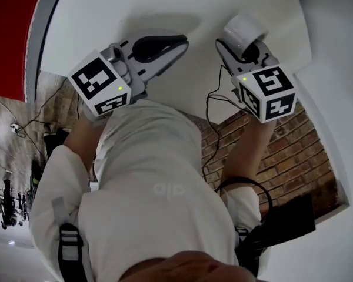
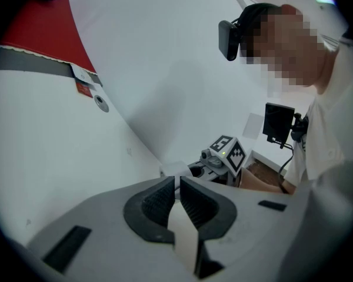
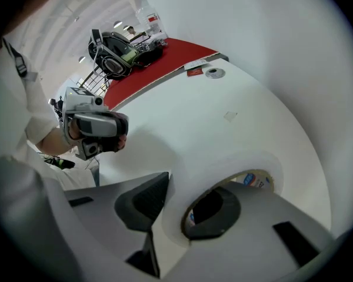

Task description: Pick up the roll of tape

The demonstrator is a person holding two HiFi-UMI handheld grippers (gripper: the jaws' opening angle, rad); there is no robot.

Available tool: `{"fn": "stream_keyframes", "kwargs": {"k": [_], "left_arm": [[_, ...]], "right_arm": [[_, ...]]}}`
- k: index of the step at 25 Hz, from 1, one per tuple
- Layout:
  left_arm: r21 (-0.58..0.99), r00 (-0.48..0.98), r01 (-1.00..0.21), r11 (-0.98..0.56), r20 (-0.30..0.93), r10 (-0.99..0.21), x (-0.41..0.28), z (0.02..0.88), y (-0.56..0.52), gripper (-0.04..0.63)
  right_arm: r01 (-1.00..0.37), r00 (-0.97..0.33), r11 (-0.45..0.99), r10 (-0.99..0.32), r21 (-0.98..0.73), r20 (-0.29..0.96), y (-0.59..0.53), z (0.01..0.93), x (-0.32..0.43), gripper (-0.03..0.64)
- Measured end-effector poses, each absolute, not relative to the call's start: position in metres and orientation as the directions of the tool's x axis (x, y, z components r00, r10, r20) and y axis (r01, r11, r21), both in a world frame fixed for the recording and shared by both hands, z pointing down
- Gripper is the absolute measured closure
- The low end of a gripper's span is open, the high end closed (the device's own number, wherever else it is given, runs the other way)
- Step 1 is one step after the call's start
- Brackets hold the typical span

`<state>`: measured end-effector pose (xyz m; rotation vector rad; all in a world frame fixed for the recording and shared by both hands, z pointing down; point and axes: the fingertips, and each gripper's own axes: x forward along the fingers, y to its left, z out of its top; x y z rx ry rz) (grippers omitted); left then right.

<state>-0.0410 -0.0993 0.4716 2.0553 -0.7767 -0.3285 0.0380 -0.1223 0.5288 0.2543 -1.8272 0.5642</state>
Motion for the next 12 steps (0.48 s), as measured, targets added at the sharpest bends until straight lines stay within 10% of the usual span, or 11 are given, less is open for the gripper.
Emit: {"fn": "stream_keyframes", "kwargs": {"k": [12], "left_arm": [[0.77, 0.774, -0.44, -0.463, 0.063, -0.63, -0.02, 0.45, -0.076, 0.584]], "right_arm": [[-0.466, -0.521, 0.828, 0.029, -0.312, 0.853, -0.104, 0.493, 0.045, 0.503]]}}
